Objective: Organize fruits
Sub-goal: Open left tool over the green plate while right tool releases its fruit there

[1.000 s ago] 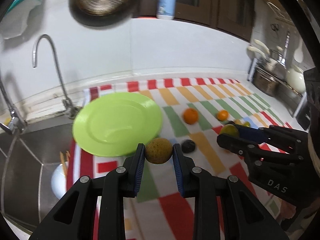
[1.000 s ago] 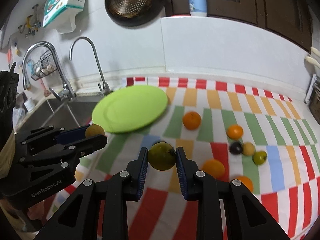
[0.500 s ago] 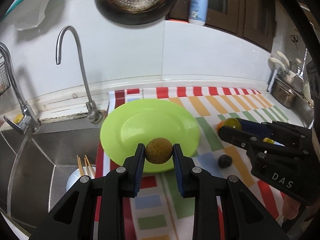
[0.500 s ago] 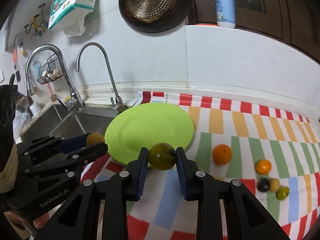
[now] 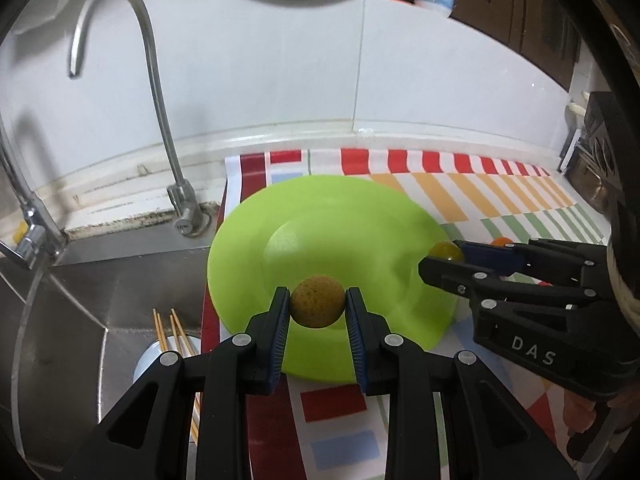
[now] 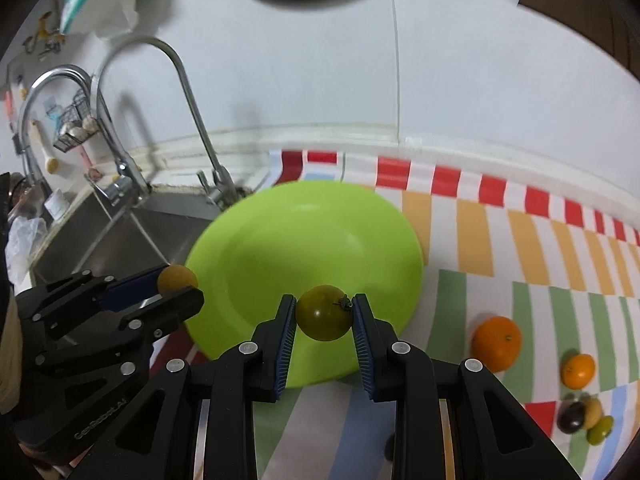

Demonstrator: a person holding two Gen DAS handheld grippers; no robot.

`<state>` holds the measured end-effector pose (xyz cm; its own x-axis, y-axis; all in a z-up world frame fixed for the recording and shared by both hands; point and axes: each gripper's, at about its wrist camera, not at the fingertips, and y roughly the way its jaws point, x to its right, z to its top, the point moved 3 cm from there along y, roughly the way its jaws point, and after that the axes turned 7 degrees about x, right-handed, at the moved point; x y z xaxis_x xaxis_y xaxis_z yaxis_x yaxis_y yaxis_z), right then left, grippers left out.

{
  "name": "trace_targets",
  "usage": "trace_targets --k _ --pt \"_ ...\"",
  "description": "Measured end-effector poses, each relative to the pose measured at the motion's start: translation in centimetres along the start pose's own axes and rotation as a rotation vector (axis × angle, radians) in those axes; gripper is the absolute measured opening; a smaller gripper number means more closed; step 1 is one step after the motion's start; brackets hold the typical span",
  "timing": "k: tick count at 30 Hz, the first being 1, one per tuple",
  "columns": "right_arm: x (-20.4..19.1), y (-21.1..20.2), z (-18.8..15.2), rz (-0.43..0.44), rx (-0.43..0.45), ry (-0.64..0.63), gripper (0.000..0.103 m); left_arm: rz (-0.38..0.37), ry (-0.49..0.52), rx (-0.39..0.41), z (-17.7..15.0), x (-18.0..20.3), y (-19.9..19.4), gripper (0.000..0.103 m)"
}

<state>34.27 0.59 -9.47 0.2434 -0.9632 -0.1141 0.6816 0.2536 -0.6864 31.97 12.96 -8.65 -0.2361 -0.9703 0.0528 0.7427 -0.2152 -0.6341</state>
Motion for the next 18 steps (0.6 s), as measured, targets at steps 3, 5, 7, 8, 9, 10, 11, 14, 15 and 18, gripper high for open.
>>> trace_targets --k 3,5,7,8,9,10,11,14,15,18 --pt "0.2 1.5 -0.1 -0.012 -0.028 0.002 0.029 -0.005 -0.01 -0.017 0.1 -0.3 0.9 0.028" --pt "0.4 2.0 -0.1 -0.015 -0.037 0.005 0.029 -0.007 -0.01 -0.025 0.1 -0.4 1.4 0.028" --pt "0.5 2.3 -0.1 -0.015 -0.042 0.006 0.029 -0.009 -0.01 -0.035 0.1 -0.5 1.8 0.028" --pt "0.4 2.5 0.0 -0.019 -0.043 0.005 0.029 -0.016 -0.012 -0.04 0.1 -0.5 2.0 0.028" --pt "0.4 2.6 0.0 -0.019 -0.043 0.008 0.029 -0.016 -0.012 -0.041 0.2 -0.6 2.1 0.03" --pt "0.5 2.7 0.0 -0.019 -0.045 0.016 0.03 -0.009 -0.01 -0.039 0.2 -0.6 2.1 0.039" --pt "0.6 2.7 0.0 -0.019 -0.045 0.019 0.03 0.001 -0.009 -0.034 0.2 -0.6 2.0 0.044" --pt "0.9 1.9 0.1 -0.04 -0.021 0.023 0.044 0.031 -0.014 -0.012 0.2 -0.9 1.1 0.051" --pt "1.0 1.3 0.2 -0.048 -0.007 0.022 0.044 0.041 -0.014 -0.006 0.2 -1.0 0.7 0.051" --pt "1.3 -0.5 0.4 -0.071 0.028 0.035 0.044 0.057 -0.027 0.018 0.2 -1.0 -1.0 0.053"
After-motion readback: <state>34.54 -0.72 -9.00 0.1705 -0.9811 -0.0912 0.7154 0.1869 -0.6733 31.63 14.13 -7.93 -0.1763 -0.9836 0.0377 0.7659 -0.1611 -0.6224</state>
